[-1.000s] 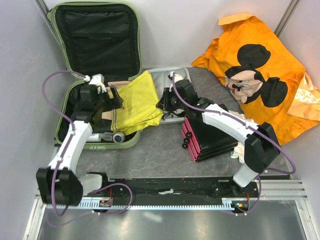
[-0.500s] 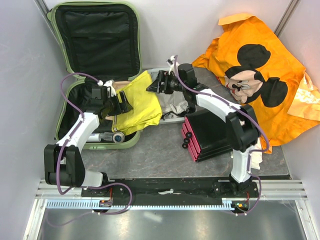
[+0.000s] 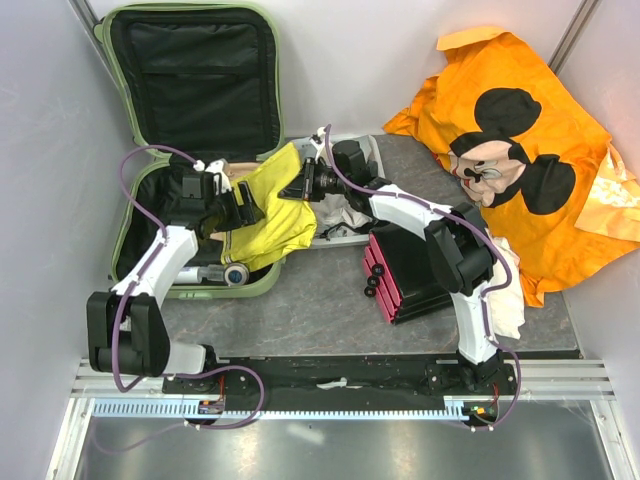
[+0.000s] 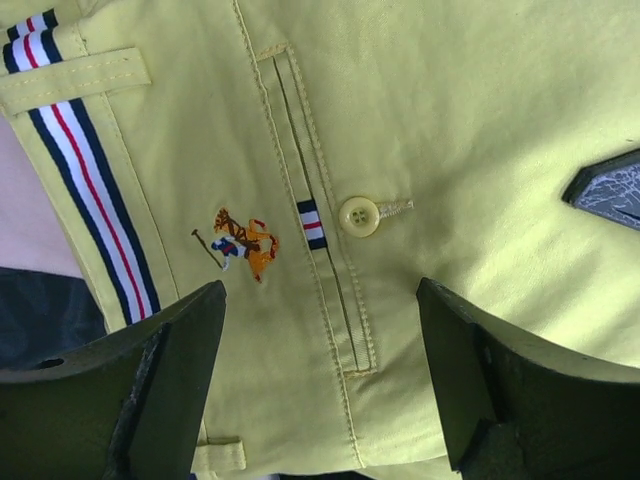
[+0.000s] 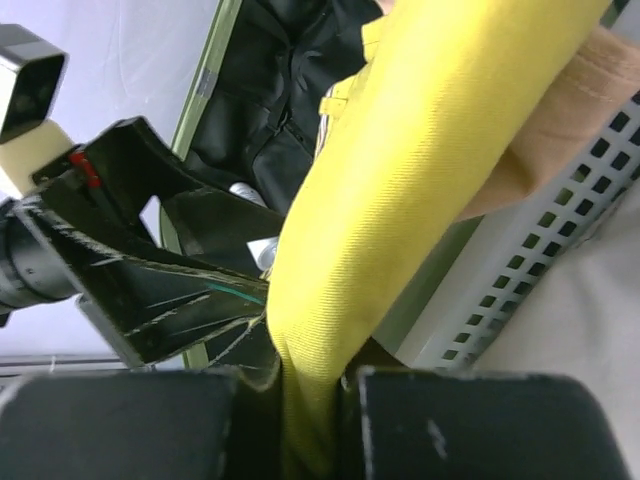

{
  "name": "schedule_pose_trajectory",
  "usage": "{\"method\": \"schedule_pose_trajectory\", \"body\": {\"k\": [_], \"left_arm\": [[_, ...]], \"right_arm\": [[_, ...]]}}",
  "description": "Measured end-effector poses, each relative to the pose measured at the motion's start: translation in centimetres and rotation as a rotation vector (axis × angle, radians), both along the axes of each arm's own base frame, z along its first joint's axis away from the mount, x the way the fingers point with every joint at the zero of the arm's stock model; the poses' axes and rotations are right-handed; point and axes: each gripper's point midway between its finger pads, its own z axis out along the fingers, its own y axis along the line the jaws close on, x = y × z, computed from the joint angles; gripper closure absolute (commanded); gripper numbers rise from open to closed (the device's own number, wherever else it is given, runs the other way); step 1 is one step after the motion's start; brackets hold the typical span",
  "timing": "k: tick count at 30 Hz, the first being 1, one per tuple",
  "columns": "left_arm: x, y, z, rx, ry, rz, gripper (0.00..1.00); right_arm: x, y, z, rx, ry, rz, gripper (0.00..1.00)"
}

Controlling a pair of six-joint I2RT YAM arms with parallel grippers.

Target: Open, take out, and arrange the luggage

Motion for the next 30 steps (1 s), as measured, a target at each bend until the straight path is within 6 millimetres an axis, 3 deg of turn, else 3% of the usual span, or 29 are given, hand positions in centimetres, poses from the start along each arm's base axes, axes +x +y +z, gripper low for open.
{"method": "schedule_pose_trajectory", "body": {"k": [6,9,13,14,16,19,23,26,28,30], "left_arm": [[-0.1,1.2,2.8,0.039,-0.086,0.051,0.11],[-0.2,1.9,4.6,0.059,-0.144,0.078,0.11],[-0.3,2.2,5.3,0.067,-0.167,0.092,0.11],[-0.3,2.1,5.3,0.066,-0.166,0.091,0.11],[-0.3,2.1,5.3,0.063,-0.165,0.087,0.11],[-0.5,1.5,5.4,0.042,-0.166,0.060,0.11],[-0.7,0.8,5.5,0.016,-0.162,0.029,0.11],[-0.7,0.5,5.5,0.003,-0.162,0.019,0.11],[-0.7,0.3,5.7,-0.006,-0.165,0.013,0.11],[-0.7,0.1,5.8,-0.014,-0.171,0.005,0.11]], "right_arm": [[0.4,-0.8,0.4,-0.023,0.000,-0.041,1.00],[0.4,-2.5,1.7,-0.044,-0.021,-0.095,1.00],[2.0,-7.3,5.2,-0.044,-0.070,-0.231,1.00],[3.2,-9.6,6.5,-0.033,-0.094,-0.299,1.00],[4.7,-12.5,7.9,-0.020,-0.120,-0.395,1.00],[7.1,-17.5,9.0,0.002,-0.166,-0.586,1.00],[8.5,-21.5,7.5,0.020,-0.187,-0.812,1.00],[8.4,-23.6,3.9,-0.029,-0.153,-0.944,1.00],[7.5,-23.7,1.7,-0.062,-0.130,-0.994,1.00],[6.7,-22.8,1.2,-0.068,-0.137,-1.019,1.00]]}}
